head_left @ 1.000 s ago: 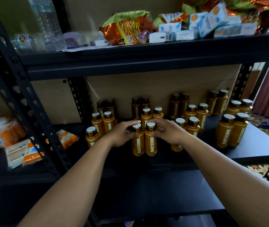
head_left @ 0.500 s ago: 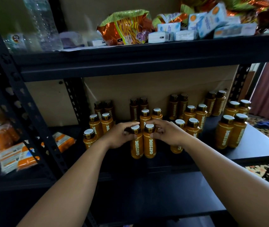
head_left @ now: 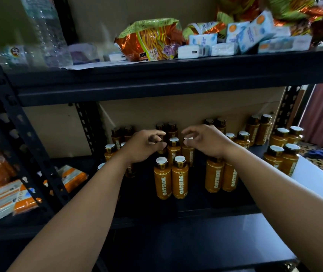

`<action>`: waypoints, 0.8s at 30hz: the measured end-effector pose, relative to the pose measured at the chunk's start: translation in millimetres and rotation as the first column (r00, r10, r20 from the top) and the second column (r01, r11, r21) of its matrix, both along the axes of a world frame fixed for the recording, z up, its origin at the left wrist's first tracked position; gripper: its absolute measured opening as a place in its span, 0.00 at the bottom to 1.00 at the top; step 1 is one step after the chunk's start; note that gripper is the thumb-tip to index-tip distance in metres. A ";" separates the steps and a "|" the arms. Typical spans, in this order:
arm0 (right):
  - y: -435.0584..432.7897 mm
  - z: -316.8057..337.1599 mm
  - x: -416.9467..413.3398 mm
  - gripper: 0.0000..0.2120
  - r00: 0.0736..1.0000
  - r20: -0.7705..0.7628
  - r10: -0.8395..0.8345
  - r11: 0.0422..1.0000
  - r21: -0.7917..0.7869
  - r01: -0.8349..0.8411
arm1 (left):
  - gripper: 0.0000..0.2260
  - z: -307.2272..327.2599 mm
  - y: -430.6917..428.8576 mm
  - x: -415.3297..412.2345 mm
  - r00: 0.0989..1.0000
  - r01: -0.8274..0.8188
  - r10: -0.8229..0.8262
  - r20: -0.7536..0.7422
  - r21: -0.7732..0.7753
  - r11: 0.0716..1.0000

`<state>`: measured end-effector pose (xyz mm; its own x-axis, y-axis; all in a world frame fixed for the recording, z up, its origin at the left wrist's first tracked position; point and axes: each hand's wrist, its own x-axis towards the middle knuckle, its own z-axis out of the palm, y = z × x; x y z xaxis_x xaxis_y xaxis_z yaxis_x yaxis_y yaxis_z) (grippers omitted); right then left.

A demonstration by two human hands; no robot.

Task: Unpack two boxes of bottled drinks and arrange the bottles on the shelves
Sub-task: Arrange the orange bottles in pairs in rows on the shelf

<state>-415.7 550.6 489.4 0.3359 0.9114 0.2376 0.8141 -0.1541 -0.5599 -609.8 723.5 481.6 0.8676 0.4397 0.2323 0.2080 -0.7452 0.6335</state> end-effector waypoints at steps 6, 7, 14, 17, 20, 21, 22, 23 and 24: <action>16.7 15.1 28.3 0.12 0.991 0.109 -0.075 0.980 -0.176 0.093 | 0.23 8.4 4.7 35.2 0.983 0.035 -0.030 -0.181 0.024 0.999; 18.7 16.2 32.6 0.13 0.987 0.140 -0.081 0.966 -0.231 0.112 | 0.24 8.7 6.4 40.2 0.973 0.042 -0.036 -0.226 0.023 0.999; 39.8 0.9 64.4 0.20 0.981 0.185 -0.054 0.914 -0.387 0.123 | 0.28 -3.6 18.2 72.5 0.946 0.001 0.014 -0.323 0.046 0.999; 44.5 -4.7 66.8 0.23 0.986 0.169 -0.003 0.926 -0.372 0.066 | 0.28 -12.2 20.7 84.8 0.941 -0.009 0.020 -0.337 0.035 0.999; 52.7 -13.0 71.9 0.23 0.984 0.178 0.033 0.918 -0.395 0.041 | 0.26 -17.8 22.5 91.6 0.940 -0.031 0.042 -0.340 0.038 0.999; 56.1 -16.0 74.0 0.24 0.982 0.185 0.026 0.918 -0.394 0.050 | 0.25 -18.9 23.6 92.2 0.942 -0.043 0.052 -0.332 0.033 0.999; 59.3 -18.4 76.1 0.24 0.981 0.194 0.012 0.919 -0.388 0.065 | 0.25 -19.7 25.4 92.3 0.943 -0.052 0.058 -0.327 0.027 0.998; 62.3 -20.5 77.9 0.24 0.980 0.197 -0.002 0.920 -0.384 0.079 | 0.24 -20.1 26.9 91.8 0.944 -0.056 0.060 -0.326 0.022 0.998; 65.8 -22.2 79.6 0.24 0.980 0.197 -0.008 0.922 -0.378 0.083 | 0.22 -20.3 28.8 91.1 0.942 -0.058 0.062 -0.330 0.021 0.998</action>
